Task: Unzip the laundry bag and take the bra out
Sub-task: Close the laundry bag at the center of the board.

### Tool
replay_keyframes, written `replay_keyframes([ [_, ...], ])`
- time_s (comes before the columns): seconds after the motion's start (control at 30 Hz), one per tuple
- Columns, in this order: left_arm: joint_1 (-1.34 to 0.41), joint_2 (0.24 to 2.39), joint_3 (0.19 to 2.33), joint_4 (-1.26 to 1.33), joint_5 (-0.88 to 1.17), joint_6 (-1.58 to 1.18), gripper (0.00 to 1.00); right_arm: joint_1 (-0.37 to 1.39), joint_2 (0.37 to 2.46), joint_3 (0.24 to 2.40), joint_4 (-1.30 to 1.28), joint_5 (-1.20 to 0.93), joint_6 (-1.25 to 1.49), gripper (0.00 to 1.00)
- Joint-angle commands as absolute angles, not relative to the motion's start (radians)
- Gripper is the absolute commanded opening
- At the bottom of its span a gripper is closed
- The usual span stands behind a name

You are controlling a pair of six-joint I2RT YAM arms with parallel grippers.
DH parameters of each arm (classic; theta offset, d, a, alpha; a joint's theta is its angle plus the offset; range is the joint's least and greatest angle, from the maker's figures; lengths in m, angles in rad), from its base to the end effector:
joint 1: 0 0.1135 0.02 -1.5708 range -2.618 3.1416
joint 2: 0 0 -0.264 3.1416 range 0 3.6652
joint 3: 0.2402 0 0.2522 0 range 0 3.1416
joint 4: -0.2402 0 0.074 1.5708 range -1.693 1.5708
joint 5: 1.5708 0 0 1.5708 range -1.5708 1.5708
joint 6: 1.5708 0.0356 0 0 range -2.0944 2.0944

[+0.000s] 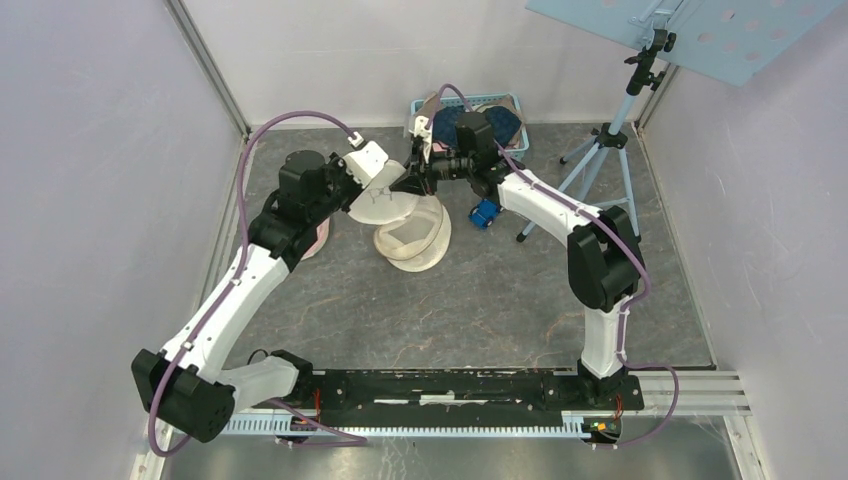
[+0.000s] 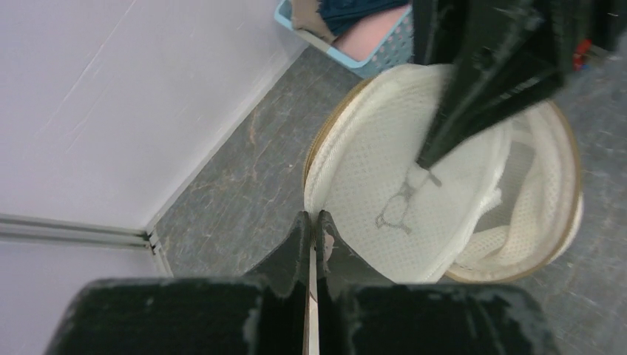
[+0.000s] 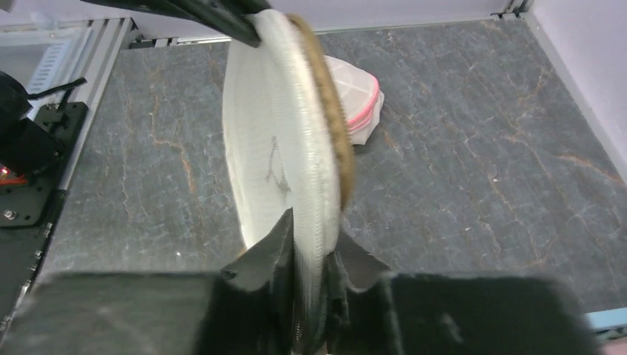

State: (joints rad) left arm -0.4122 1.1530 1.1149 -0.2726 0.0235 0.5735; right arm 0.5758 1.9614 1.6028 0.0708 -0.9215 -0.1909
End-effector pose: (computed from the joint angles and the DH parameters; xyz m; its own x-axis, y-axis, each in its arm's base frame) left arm 0.2418 -0.1067 0.3719 -0.0069 0.5950 -0.8037 0.5056 0.6954 0.5106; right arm 0.3725 0.2756 0.3007 -0.0497 -0.1691 -0.9843 -0.9974 0.0603 0.0400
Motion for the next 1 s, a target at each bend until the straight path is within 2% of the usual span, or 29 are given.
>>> replay_keyframes([
  [0.0, -0.416, 1.102, 1.137, -0.35, 0.197, 0.507, 0.13, 0.568, 1.946, 1.633, 0.142, -0.985, -0.152, 0.04],
  [0.03, -0.412, 1.1, 1.154, -0.391, 0.214, 0.482, 0.31, 0.565, 1.943, 1.622, 0.159, -0.997, -0.143, 0.0],
  [0.1, -0.376, 1.109, 1.194, -0.48, 0.272, 0.45, 0.56, 0.561, 1.938, 1.61, 0.186, -1.029, -0.13, 0.0],
  [0.17, -0.299, 1.125, 1.233, -0.559, 0.383, 0.419, 0.67, 0.558, 1.937, 1.605, 0.2, -1.065, -0.128, 0.0],
  [0.3, -0.17, 1.137, 1.253, -0.617, 0.554, 0.393, 0.77, 0.555, 1.941, 1.601, 0.238, -1.122, -0.109, 0.0],
  [0.6, -0.126, 1.191, 1.273, -0.62, 0.688, 0.344, 0.79, 0.556, 1.947, 1.557, 0.466, -1.238, 0.104, 0.0],
  [0.73, -0.113, 1.204, 1.268, -0.607, 0.777, 0.328, 0.71, 0.557, 1.936, 1.528, 0.508, -1.243, 0.145, 0.0],
  [0.8, -0.113, 1.208, 1.263, -0.605, 0.798, 0.316, 0.6, 0.557, 1.931, 1.518, 0.509, -1.242, 0.147, 0.0],
  [0.87, -0.113, 1.21, 1.257, -0.601, 0.811, 0.3, 0.43, 0.557, 1.925, 1.508, 0.509, -1.23, 0.149, 0.0],
  [0.9, -0.111, 1.205, 1.249, -0.589, 0.812, 0.29, 0.32, 0.555, 1.923, 1.506, 0.505, -1.222, 0.149, 0.01],
  [0.93, -0.11, 1.198, 1.237, -0.573, 0.809, 0.276, 0.19, 0.556, 1.921, 1.503, 0.5, -1.215, 0.147, 0.06],
  [0.97, -0.11, 1.189, 1.225, -0.558, 0.802, 0.268, 0.11, 0.555, 1.918, 1.499, 0.493, -1.205, 0.145, 0.14],
])
